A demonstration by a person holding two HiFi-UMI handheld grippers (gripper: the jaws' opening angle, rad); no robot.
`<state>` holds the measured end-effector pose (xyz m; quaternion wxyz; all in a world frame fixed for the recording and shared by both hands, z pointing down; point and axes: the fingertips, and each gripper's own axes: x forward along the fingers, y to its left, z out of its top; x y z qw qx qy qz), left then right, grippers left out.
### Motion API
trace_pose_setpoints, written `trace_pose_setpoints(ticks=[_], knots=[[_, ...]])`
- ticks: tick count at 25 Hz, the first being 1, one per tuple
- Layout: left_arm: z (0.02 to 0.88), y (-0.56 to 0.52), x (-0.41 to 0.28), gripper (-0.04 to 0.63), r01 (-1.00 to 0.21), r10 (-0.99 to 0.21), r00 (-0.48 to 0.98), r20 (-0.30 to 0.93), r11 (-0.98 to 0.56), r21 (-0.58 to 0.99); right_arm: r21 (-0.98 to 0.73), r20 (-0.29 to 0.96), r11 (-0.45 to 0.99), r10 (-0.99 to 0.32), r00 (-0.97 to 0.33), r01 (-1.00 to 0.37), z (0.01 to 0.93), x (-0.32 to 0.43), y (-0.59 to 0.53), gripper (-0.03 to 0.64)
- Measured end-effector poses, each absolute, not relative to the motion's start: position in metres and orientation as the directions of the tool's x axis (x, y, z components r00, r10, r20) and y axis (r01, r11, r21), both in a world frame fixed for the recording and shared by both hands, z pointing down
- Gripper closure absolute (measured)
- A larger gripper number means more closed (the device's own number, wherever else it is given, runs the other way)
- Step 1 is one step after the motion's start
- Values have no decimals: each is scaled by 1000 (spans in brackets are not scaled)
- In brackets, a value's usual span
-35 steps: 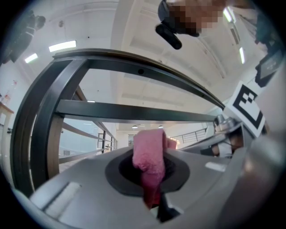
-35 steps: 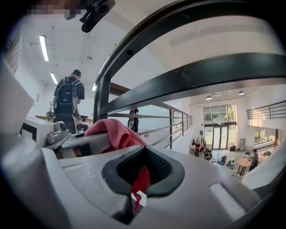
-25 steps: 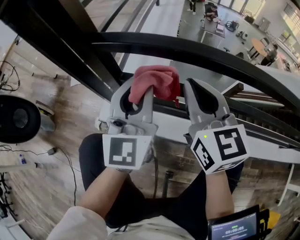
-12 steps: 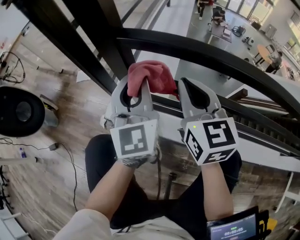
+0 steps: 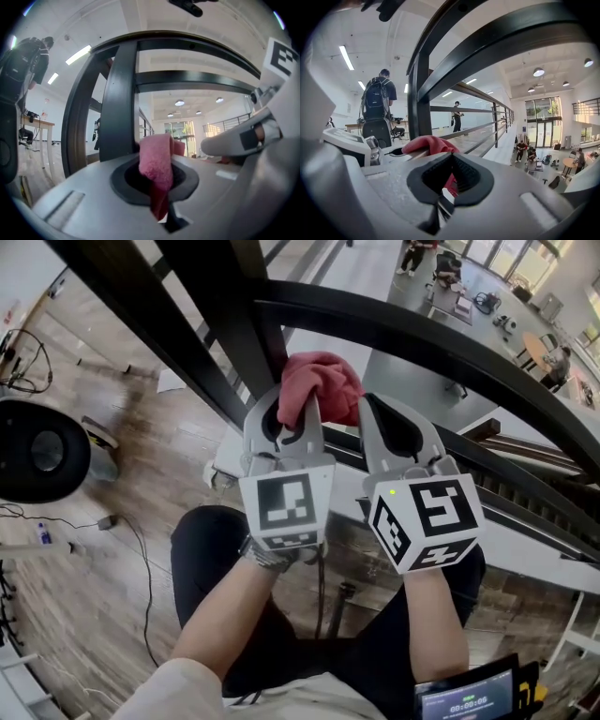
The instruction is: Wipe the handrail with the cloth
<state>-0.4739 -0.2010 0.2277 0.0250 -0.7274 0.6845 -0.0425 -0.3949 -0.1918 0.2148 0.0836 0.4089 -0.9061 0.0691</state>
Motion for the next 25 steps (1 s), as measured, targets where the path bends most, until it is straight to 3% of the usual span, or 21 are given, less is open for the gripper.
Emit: trace_pose_setpoints(ticks=[9,12,18,21,23,25], knots=[[229,-201,-468,555,-988,-995,90,42,-94,-121,-65,221,677,-707,-672,-733,219,-404,-185,615],[228,-200,-464,495,-986,-991,126,53,-131,-104,-67,245,683,-696,-675,-728,226,-412,-186,615],[220,-188,-466,473,-988,-991,128,25,-130,-83,-72,261,673,-700,-665,-736,227,-412,-185,615],[206,-185,-469,485,-995,-995,93,-33,-93,-27,-75,260,673,-699,-667,-735,226,-412,-185,615],[212,-189,-470,547,-993,-995,97,-12,-96,-72,-78,256,675,-697,-669,-733,226,-412,-186,615],[220,-194,-469,558,-988,-995,98,24,-100,-120,-83,253,678,-694,-674,-730,227,-413,-185,615]])
